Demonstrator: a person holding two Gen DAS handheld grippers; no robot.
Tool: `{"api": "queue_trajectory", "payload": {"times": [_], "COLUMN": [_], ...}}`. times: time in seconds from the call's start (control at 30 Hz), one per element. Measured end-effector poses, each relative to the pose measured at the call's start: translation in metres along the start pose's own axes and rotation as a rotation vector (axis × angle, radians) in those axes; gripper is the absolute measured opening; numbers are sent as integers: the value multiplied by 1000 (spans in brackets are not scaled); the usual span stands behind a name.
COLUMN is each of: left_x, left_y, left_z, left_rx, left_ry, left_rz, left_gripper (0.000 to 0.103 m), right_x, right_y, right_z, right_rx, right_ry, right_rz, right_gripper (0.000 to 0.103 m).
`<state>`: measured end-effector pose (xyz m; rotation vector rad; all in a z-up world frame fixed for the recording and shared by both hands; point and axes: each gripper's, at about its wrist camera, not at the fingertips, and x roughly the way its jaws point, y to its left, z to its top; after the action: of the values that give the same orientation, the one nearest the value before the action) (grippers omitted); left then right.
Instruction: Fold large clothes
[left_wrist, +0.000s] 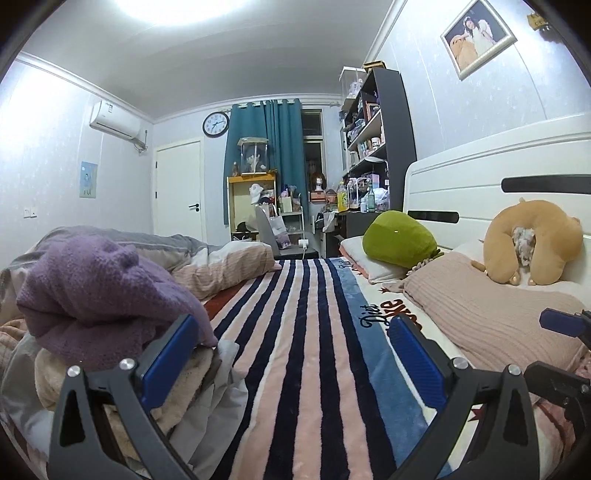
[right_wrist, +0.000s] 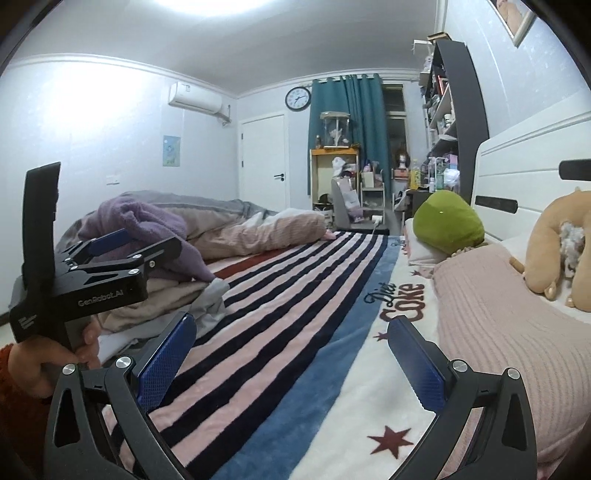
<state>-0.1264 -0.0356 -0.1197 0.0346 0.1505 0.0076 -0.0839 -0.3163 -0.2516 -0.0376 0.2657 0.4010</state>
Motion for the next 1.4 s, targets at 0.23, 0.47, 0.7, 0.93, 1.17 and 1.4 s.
{"api": "queue_trajectory", "payload": {"times": [0.23,0.47,0.7,0.93,1.17,1.4], "left_x": [-10,-18,-22,-30,-33,-34], "left_y": [3,6,10,11,13,15], "left_z": [1,5,8,10,12,13], "left_rx": [-8,-16,-28,-27,-31,-33], "left_ry": [5,8,13,15,14,19], "left_rz": [-2,-21,-38,-36,-31,-34], "left_gripper": [102,102,102,102,102,102], "right_x": [-12,-20,-27,-33,-42,-44], "right_y": [5,8,11,13,17,17], "right_z": [5,9,12,13,17,19], "right_rx": [1,13,14,24,42,45], "right_ry": [-5,-5,-2,-3,-6,-8], "right_rz": [-25,-36,-50,-54,-56,-55], "right_gripper": [103,103,103,103,103,103]}}
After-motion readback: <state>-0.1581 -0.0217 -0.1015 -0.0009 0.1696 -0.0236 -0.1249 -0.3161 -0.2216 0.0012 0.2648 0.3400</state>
